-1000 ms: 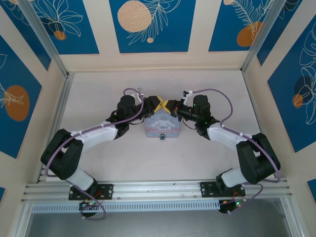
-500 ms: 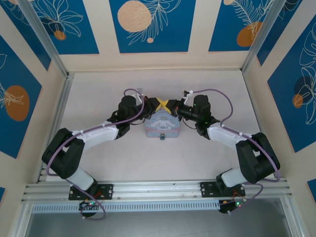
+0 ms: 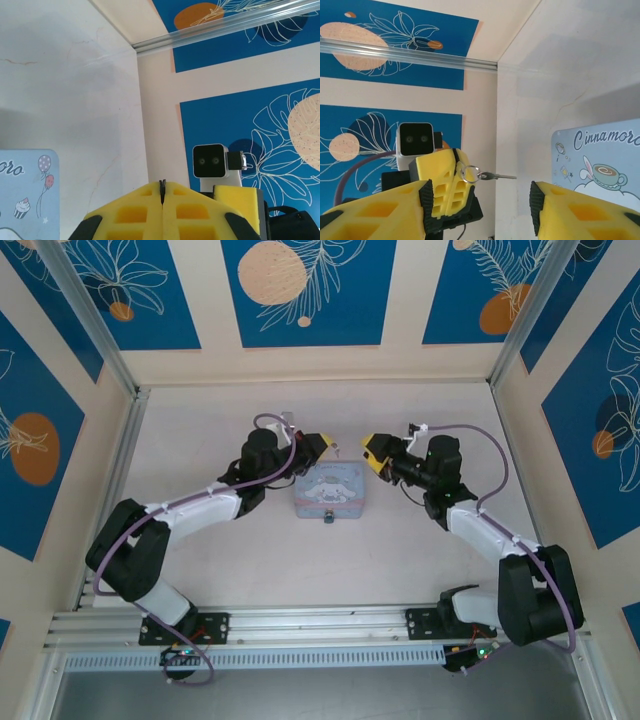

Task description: Unlock the padlock with the key

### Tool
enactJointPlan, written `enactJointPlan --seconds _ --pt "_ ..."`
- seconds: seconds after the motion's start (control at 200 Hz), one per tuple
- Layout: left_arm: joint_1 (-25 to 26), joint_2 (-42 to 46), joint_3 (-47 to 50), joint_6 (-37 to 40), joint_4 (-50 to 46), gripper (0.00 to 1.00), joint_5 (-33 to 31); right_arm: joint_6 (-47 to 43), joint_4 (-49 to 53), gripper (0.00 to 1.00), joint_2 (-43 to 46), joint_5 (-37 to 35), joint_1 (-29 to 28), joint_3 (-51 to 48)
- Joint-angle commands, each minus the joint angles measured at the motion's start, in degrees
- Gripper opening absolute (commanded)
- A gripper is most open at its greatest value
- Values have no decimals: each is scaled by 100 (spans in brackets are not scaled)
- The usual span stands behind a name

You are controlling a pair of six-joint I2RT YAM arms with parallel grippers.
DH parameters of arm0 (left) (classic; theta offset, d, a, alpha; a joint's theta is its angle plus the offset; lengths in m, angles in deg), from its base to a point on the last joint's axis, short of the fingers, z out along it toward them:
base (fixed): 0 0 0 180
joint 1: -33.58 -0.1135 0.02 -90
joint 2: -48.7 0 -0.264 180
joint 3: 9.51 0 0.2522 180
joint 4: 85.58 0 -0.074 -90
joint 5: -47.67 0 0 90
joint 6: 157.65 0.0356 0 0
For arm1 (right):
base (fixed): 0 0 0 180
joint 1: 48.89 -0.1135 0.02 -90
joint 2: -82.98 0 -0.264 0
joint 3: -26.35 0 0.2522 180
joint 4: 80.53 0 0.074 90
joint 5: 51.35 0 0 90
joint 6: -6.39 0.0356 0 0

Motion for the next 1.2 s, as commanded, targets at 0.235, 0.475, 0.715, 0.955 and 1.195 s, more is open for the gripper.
enactJointPlan --seconds 0.235,0.475,0.715,0.955,1.195 --pt "47 -47 -223 824 296 0 457 -191 -418 35 -434 629 -40 510" --pt "51 -171 -239 758 574 0 604 -43 -821 35 -747 598 -238 710" --pt "59 -251 -239 590 717 0 609 195 -1431 34 -1082 535 -460 697" --pt "59 -277 -205 442 877 0 503 259 -1615 33 -1134 475 -551 547" --pt "63 -343 -187 281 1056 0 376 378 -1819 28 -1148 446 -560 356"
